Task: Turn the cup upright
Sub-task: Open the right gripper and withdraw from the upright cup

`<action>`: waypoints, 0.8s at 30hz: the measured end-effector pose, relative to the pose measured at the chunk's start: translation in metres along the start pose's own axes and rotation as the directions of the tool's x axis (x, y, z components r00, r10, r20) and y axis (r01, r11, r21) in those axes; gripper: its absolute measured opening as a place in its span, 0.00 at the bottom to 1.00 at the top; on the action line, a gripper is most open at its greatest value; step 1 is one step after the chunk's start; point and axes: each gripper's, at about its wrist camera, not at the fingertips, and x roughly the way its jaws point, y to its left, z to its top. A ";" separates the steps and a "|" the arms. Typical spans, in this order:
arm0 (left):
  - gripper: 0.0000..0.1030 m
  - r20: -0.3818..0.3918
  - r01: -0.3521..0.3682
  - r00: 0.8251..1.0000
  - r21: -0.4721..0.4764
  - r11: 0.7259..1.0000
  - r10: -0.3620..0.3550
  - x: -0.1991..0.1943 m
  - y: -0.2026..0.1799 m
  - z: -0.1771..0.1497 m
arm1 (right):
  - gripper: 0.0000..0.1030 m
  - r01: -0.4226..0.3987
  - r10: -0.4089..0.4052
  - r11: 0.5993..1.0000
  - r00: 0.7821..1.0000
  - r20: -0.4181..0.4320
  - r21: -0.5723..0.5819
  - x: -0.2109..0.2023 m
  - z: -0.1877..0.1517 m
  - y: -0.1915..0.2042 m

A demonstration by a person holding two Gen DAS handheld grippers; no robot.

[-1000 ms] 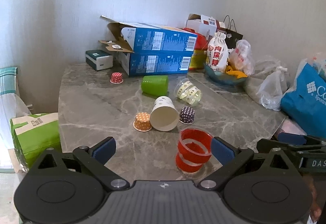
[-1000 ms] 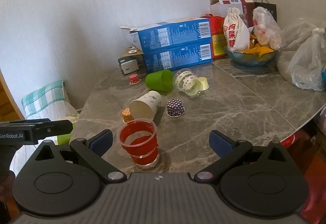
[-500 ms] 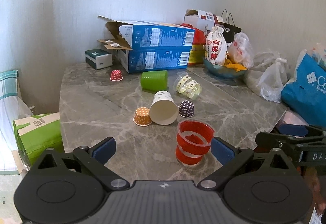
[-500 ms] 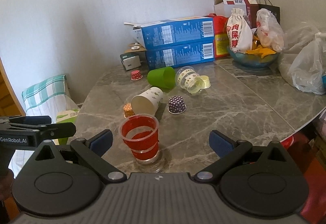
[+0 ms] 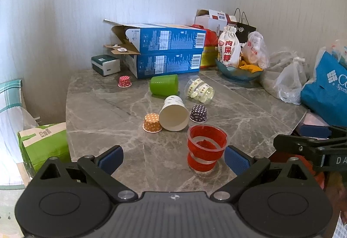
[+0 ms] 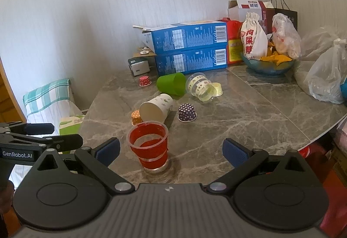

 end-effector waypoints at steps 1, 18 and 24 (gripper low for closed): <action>0.98 0.001 -0.002 1.000 0.000 1.000 0.002 0.000 0.000 0.000 | 0.99 -0.001 0.001 1.000 1.000 0.002 0.000 0.000 0.000 0.000; 0.98 0.001 -0.002 1.000 0.003 1.000 0.002 0.000 -0.002 0.000 | 0.99 -0.011 0.011 1.000 1.000 0.021 -0.006 -0.004 0.000 0.000; 0.98 0.002 -0.003 1.000 0.003 1.000 0.003 0.000 -0.003 -0.001 | 0.99 -0.008 0.008 1.000 1.000 0.019 0.001 -0.001 0.000 -0.001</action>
